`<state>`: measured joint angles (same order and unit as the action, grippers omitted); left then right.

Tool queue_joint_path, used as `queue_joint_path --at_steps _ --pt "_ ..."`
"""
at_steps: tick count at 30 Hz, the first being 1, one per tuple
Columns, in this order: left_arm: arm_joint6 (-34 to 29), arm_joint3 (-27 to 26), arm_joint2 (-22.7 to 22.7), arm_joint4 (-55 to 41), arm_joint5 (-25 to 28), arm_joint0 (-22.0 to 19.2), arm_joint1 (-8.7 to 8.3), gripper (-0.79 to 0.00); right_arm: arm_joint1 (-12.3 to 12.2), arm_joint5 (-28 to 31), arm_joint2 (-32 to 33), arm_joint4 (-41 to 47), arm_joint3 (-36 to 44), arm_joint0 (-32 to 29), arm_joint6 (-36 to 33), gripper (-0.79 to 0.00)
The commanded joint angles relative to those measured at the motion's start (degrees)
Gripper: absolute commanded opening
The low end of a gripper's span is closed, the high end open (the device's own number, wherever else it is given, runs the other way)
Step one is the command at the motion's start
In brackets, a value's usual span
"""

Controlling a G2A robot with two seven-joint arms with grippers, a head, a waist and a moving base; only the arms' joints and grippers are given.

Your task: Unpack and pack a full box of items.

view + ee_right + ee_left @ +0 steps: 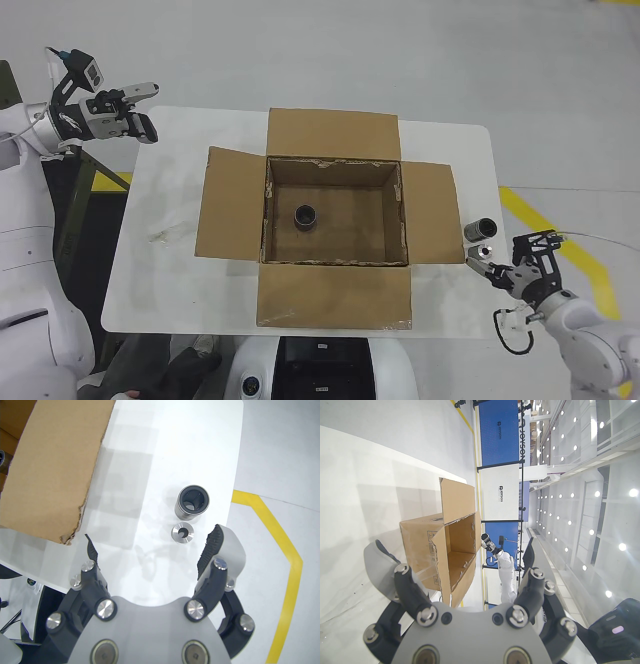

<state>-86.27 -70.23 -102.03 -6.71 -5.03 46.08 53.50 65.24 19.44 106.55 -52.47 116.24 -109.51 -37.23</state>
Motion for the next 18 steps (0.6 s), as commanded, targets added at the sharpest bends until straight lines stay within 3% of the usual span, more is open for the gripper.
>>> queue_joint_path --at_steps 1,18 --pt "0.0 0.0 0.0 0.0 0.0 0.0 0.0 0.0 -0.1 -0.3 -0.7 -0.5 -1.5 1.1 -0.3 0.0" --pt "0.0 0.0 0.0 0.0 0.0 0.0 0.0 0.0 -1.0 0.7 -3.9 -1.1 -16.0 11.0 -3.6 0.0"
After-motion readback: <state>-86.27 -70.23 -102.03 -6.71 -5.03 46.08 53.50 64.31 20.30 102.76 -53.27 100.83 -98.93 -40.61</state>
